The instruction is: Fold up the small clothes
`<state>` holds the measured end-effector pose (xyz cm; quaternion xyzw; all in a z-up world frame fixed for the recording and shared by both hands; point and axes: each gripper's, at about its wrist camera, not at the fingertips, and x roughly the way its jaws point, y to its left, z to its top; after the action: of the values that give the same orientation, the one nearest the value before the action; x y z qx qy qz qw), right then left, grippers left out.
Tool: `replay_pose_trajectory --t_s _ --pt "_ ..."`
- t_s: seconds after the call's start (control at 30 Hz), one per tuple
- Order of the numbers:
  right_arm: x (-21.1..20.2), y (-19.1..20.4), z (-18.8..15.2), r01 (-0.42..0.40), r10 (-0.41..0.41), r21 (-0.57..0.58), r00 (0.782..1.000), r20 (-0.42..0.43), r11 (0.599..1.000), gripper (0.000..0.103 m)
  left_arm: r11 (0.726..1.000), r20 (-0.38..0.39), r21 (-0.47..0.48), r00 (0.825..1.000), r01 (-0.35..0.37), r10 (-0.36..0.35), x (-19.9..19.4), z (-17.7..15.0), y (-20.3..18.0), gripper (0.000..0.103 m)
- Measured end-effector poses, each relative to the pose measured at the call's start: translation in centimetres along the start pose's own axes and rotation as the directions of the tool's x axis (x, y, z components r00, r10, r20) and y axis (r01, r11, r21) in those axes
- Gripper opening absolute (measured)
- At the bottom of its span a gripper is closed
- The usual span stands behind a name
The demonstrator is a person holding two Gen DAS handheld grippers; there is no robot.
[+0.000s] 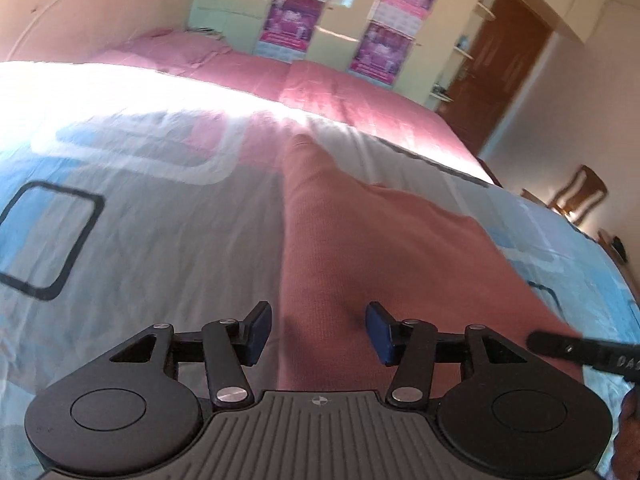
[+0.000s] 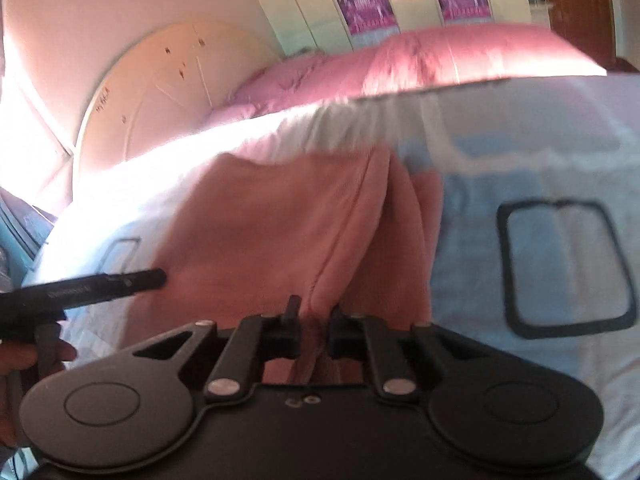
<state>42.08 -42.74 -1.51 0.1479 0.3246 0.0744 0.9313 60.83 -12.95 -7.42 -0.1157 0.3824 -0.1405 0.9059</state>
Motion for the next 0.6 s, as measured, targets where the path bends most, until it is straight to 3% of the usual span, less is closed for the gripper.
replay_pose_trajectory --t_s 0.1,0.23,0.33,0.4,0.47,0.6 --pt "-2.3 -0.4 -0.4 0.022 -0.021 -0.020 1.000 0.018 1.000 0.010 0.998 -0.031 0.068 0.999 0.009 -0.006 -0.1 0.1 -2.1 0.051" --pt "-0.7 -2.6 -1.3 0.070 -0.069 0.015 0.997 -0.023 0.997 0.011 0.989 -0.062 0.144 0.997 -0.031 0.041 0.9 -1.0 -3.9 0.053" --pt "1.3 -3.0 -1.5 0.059 -0.057 0.040 0.997 -0.048 0.997 0.013 0.992 -0.070 0.122 0.997 -0.019 0.028 0.1 -0.3 -3.6 0.054" --pt "0.8 -3.0 -1.1 0.057 -0.056 0.029 0.998 -0.037 0.998 0.028 0.989 -0.013 0.146 1.000 -0.015 0.017 -1.0 0.8 -3.6 0.054" --pt "-1.3 -3.0 -1.1 0.113 -0.113 0.003 0.993 0.028 0.994 0.046 0.987 0.031 0.161 1.000 -0.006 0.002 -1.4 2.4 -3.3 0.054" --pt "-1.5 -2.5 2.2 0.116 -0.112 -0.025 0.987 0.113 0.993 0.034 0.990 0.047 0.139 0.999 -0.009 0.002 1.1 5.3 -2.1 0.054"
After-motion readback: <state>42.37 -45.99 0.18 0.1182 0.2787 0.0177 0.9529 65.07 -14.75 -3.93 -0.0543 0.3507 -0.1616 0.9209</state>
